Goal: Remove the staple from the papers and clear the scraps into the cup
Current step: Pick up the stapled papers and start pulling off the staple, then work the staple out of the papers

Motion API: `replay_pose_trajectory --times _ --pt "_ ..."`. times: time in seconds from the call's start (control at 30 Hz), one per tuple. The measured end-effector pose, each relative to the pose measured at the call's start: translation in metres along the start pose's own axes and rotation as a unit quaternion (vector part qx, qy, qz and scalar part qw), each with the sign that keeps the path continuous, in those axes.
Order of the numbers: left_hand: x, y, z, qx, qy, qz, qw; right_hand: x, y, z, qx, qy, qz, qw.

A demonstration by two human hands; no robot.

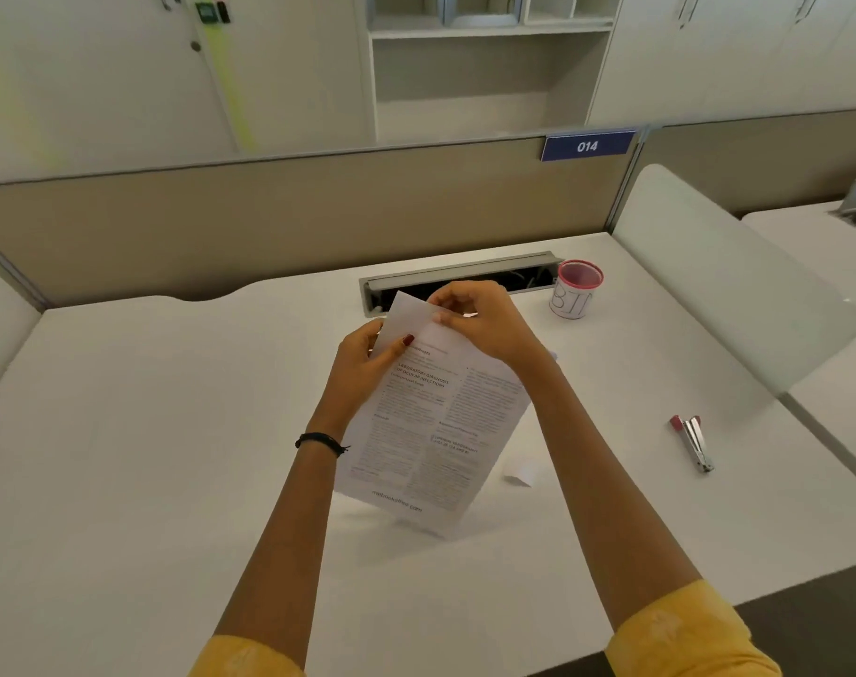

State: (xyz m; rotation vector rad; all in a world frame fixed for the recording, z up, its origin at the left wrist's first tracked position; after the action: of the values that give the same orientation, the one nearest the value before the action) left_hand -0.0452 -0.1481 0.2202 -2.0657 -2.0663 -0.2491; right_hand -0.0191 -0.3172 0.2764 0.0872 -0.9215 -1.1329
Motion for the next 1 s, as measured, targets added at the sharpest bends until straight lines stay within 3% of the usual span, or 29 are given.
replay_pose_trajectory --times 0.37,0.5,0.63,0.77,0.9,1.0 --pt "-0.060 0.019 -0.025 -0.052 0.089 0.037 0.994 0.054 -0.041 -0.041 -0.056 0.012 -0.066 0.996" --pt "-0.089 0.032 -0.034 -0.054 0.127 0.077 0.987 0.083 -0.084 -0.084 -0.133 0.007 -0.115 0.984" --pt "-0.125 0.044 -0.032 -0.037 0.177 0.118 0.976 0.110 -0.148 -0.134 -0.257 0.045 -0.187 0.947" --pt "-0.156 0.047 -0.031 -0.020 0.201 0.177 0.963 0.126 -0.218 -0.184 -0.363 -0.021 -0.274 0.890" --pt "-0.180 0.055 -0.029 0.012 0.230 0.230 0.946 0.137 -0.274 -0.211 -0.401 -0.052 -0.373 0.835" --pt "-0.199 0.060 -0.027 0.032 0.250 0.265 0.931 0.140 -0.296 -0.225 -0.436 -0.071 -0.383 0.811"
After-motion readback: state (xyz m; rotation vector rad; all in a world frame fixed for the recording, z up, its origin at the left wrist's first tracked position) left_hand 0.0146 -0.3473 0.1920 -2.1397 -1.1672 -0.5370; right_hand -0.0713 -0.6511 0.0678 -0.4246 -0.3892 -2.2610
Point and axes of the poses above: each hand's wrist, its own y-axis towards the middle knuckle, its own x-axis out of the back of the hand, z = x × y, the point moved 3 cm from there along y, towards the middle knuckle, and after that the axes turned 15 degrees about x, right-handed, at the moved point
